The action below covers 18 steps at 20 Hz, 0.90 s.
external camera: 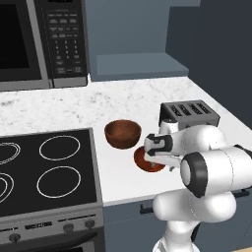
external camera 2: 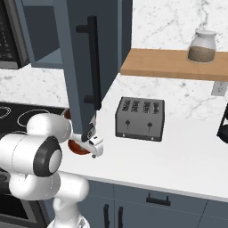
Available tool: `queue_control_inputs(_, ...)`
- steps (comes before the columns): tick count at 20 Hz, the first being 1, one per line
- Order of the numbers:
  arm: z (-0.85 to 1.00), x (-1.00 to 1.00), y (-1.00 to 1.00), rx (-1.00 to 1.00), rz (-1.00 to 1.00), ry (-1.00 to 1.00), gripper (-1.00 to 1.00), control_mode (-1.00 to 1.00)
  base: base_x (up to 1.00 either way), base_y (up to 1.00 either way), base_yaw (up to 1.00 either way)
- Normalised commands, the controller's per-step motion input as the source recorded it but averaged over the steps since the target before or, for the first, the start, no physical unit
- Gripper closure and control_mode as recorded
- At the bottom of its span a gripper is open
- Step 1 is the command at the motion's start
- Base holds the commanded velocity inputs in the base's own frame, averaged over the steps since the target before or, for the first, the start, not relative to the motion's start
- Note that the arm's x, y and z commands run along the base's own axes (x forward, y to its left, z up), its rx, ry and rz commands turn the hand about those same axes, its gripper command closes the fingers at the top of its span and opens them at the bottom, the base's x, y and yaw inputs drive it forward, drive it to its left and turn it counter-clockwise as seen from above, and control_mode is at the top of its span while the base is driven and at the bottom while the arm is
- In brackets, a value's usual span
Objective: Pick up the bowls on the counter and stack them on top of one another in the open cabinet. Place the smaller bowl on top of the larger bowl.
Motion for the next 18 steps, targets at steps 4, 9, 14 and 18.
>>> queue_control_inputs(4, 0.0, 0.0, 0.0, 0.0, 0.0, 0.0, 1.0, -1.0, 0.0, 0.0, 0.0)
queue_control_inputs(9, 0.0, 0.0, 0.0, 0.0, 0.0, 0.0, 1.0, -1.0, 0.0, 0.0, 0.0)
queue_control_inputs(14, 0.05, -0.03, 0.0, 0.0, 0.0, 0.0, 1.0, -1.0, 0.0, 0.0, 0.0)
queue_control_inputs(18, 0.22, -0.04, 0.0, -0.02, 0.0, 0.0, 1.0, -1.0, 0.0, 0.0, 0.0)
